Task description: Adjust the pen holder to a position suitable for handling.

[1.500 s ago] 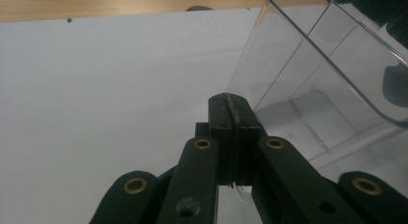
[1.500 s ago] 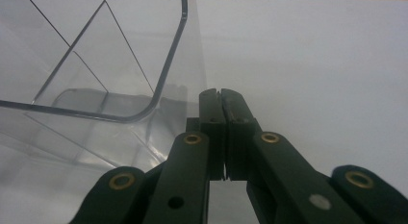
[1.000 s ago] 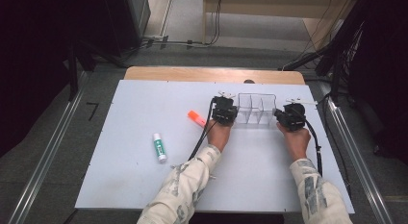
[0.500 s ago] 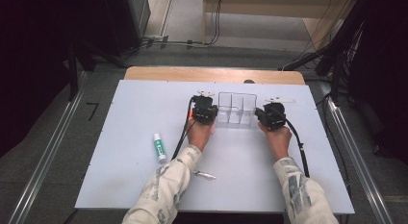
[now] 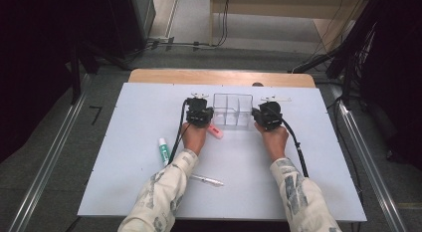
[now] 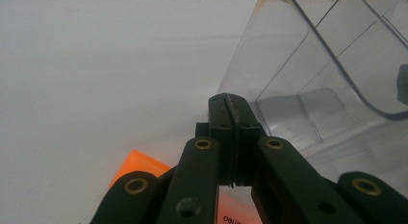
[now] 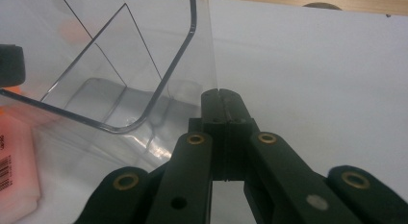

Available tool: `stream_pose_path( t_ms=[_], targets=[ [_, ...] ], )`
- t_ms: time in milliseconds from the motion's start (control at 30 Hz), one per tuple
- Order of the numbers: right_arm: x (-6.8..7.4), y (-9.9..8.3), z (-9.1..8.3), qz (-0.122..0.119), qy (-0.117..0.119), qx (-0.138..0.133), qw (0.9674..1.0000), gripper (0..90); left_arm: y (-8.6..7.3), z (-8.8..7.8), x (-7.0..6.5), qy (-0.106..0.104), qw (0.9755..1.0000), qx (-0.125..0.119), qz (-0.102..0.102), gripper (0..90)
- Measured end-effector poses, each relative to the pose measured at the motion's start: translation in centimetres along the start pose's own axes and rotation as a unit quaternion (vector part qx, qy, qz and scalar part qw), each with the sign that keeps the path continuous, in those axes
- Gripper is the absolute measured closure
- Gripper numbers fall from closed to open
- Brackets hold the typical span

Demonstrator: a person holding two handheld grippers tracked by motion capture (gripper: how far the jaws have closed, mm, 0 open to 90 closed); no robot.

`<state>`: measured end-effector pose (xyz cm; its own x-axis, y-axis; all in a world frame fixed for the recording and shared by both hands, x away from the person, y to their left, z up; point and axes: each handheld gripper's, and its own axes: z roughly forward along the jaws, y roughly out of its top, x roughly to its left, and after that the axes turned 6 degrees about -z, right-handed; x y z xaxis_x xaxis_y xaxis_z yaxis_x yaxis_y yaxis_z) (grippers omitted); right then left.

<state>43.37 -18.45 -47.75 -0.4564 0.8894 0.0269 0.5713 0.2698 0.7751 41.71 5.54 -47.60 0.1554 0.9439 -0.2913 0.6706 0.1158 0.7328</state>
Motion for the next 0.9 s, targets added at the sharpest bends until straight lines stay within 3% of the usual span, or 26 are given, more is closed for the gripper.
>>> stream_pose_path(
  t_ms=[367, 400, 567, 633, 767, 900],
  targets=[
    [0.2, 0.3, 0.3, -0.009, -0.001, 0.0, 1.0, 87.9, 0.2, 0.0, 0.3, 0.004, 1.0, -0.004, -0.004, 89.8],
    [0.3, 0.3, 0.4, -0.012, -0.004, 0.0, 0.9999, 87.9, 0.2, -0.2, 0.3, 0.019, 0.9998, -0.009, 0.001, 89.7],
    [0.1, 0.0, 0.2, -0.014, -0.023, 0.001, 0.9996, 87.7, 0.3, -0.9, 1.2, 0.039, 0.9992, -0.012, 0.001, 89.7],
    [-0.3, -0.1, -0.1, -0.012, -0.02, 0.0, 0.9997, 85.0, 0.3, -1.3, 1.6, 0.044, 0.9989, -0.014, 0.005, 89.5],
    [-0.5, -0.6, -0.9, -0.03, -0.019, 0.002, 0.9994, 80.7, 0.0, -2.3, 2.3, 0.055, 0.9978, -0.021, 0.03, 85.9],
    [-0.7, -1.5, -1.9, -0.032, -0.008, -0.001, 0.9995, 77.0, -0.4, -3.7, 2.8, 0.047, 0.9979, -0.027, 0.037, 80.7]
  ],
)
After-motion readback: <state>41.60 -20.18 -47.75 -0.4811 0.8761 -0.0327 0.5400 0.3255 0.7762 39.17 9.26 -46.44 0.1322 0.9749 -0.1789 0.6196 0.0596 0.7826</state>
